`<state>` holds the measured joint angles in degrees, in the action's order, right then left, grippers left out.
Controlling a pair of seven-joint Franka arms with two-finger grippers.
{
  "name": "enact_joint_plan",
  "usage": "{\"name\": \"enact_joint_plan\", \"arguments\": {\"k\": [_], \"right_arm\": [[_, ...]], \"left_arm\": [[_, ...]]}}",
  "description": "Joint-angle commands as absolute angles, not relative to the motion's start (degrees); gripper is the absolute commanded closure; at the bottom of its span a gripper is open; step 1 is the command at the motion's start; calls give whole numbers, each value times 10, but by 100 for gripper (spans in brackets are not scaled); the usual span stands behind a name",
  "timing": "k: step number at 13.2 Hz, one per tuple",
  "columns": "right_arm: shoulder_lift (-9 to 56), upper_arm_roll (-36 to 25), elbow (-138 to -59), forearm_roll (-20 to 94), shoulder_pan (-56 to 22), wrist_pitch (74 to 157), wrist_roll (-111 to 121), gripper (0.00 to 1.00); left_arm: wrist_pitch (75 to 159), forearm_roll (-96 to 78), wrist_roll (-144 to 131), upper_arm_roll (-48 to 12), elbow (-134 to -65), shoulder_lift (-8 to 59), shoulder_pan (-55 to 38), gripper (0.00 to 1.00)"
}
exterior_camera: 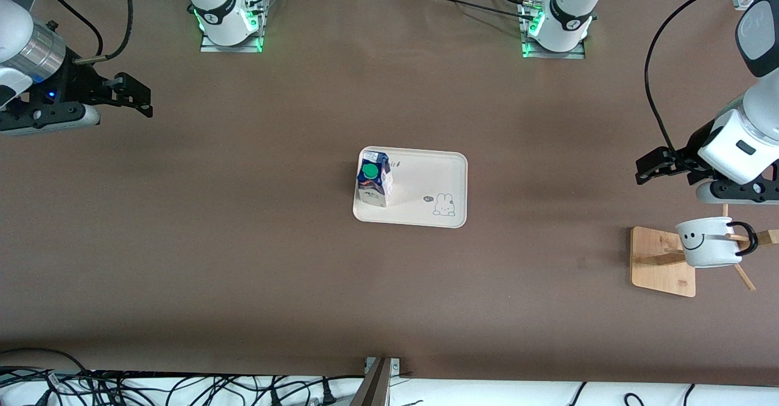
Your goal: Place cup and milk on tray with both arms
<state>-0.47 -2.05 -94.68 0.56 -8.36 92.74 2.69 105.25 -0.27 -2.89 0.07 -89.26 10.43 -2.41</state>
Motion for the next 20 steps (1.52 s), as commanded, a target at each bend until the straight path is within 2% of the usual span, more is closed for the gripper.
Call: {"name": "enact_joint_plan", "arguments": {"k": [1, 5, 7, 9, 14, 20], "right_arm": [[4, -19, -928, 1, -83, 920, 33, 0], [4, -15, -927, 4, -91, 917, 25, 0], [4, -13, -926, -1, -92, 916, 28, 0], [5, -14, -926, -12, -93, 918, 27, 0], [6, -14, -926, -13, -94, 919, 25, 0], [8, -14, -923, -13, -95, 927, 25, 0]], "left_arm": [[1193, -4, -23, 2, -1062, 4, -18, 0], [1409, -48, -27, 2, -1245, -61, 54, 0], [1475, -95, -25, 3, -1281, -57, 76, 0], [1484, -252, -13, 4, -1272, -6, 92, 0], [1485, -339, 98, 2, -1163, 92, 105, 0], [1519, -340, 98, -7, -1156, 101, 96, 0]]}}
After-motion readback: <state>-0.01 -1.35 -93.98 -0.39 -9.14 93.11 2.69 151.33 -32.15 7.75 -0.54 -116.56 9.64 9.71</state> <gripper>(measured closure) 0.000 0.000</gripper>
